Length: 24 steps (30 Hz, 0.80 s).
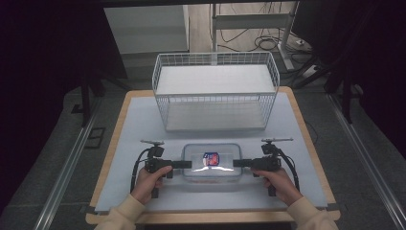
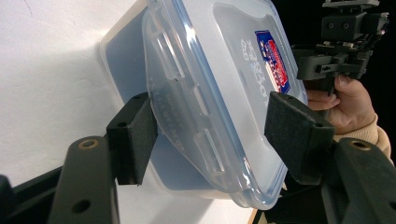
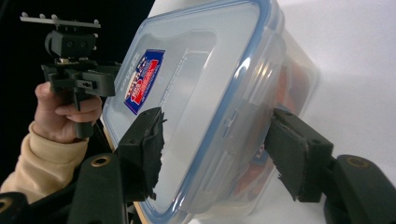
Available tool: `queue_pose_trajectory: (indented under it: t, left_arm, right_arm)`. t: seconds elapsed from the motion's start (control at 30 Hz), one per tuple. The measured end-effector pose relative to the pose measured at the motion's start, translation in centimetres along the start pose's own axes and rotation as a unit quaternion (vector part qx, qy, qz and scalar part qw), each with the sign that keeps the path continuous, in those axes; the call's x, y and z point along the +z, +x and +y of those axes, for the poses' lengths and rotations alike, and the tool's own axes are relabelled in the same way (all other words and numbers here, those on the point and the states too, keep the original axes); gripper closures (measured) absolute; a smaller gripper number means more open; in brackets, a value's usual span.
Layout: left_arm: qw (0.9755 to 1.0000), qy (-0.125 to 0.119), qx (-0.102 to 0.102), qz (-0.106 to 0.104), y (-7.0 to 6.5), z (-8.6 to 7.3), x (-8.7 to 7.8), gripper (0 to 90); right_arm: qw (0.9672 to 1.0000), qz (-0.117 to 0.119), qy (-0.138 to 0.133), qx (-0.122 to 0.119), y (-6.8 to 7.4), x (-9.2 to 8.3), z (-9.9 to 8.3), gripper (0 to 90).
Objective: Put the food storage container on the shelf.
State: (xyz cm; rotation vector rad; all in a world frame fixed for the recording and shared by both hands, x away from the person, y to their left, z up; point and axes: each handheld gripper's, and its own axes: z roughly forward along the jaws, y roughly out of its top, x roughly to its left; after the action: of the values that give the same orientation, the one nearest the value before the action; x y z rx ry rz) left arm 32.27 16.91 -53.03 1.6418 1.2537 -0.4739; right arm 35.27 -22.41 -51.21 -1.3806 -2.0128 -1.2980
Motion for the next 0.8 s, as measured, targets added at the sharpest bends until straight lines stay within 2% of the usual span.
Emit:
queue_pose_trajectory:
  t: [0.2, 0.53, 0.8]
  left_arm:
    - [1.0000, 0.000, 0.008, 0.005, -0.2, -0.1, -0.1, 35.0]
    - [0.9993, -0.009, 0.032, 0.015, -1.0, -0.7, -0.5, 37.4]
    - [0.9983, -0.018, 0.051, 0.020, -1.7, -1.5, -0.9, 40.0]
  right_arm:
    - [1.0000, 0.002, 0.000, -0.002, 0.1, -0.1, 0.0, 39.9]
    - [0.9997, 0.005, -0.011, -0.023, 0.4, -0.6, -0.5, 45.0]
    - [0.9979, -0.009, -0.019, -0.062, 1.4, -1.0, -1.1, 45.9]
